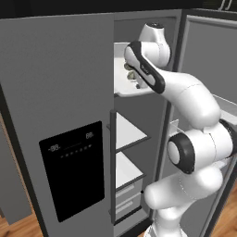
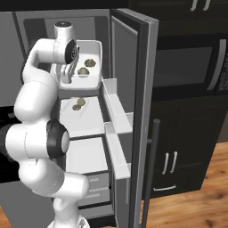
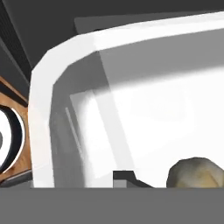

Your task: Place two dumplings into each of the tupperware containers and then place the containers in the fridge.

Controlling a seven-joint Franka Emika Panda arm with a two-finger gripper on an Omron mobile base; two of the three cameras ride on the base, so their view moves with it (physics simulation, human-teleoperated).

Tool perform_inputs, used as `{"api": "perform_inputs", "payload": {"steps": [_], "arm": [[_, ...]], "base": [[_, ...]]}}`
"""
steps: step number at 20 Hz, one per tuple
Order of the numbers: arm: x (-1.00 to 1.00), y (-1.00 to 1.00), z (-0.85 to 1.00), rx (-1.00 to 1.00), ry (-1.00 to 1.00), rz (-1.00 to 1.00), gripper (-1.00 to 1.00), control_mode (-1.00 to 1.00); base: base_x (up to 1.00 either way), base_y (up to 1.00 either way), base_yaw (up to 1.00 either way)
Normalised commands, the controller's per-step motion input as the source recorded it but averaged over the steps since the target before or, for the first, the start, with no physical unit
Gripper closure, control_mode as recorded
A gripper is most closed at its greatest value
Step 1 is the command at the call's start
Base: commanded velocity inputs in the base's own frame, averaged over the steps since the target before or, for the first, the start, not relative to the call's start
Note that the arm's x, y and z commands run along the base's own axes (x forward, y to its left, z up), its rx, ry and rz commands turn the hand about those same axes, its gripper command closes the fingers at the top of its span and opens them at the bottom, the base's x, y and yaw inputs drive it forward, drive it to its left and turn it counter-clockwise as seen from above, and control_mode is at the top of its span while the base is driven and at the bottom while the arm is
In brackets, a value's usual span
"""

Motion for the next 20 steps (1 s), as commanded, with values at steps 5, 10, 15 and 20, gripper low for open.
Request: {"api": "perform_inputs", "payload": {"steps": [5,10,15,20], "arm": [[0.54,0.0,0.0,0.04,-0.14,0.28,1.0,-1.0],[0.49,0.01,-0.01,0.09,-0.31,0.38,1.0,-1.0],[0.49,0.12,-0.34,0.11,-0.5,0.38,1.0,-1.0],[0.42,0.53,-0.43,0.02,-0.45,0.25,-1.0,-1.0]], "base": [[0.0,0.0,0.0],[0.0,0.0,0.0],[0.0,0.0,0.0],[0.0,0.0,0.0]]}}
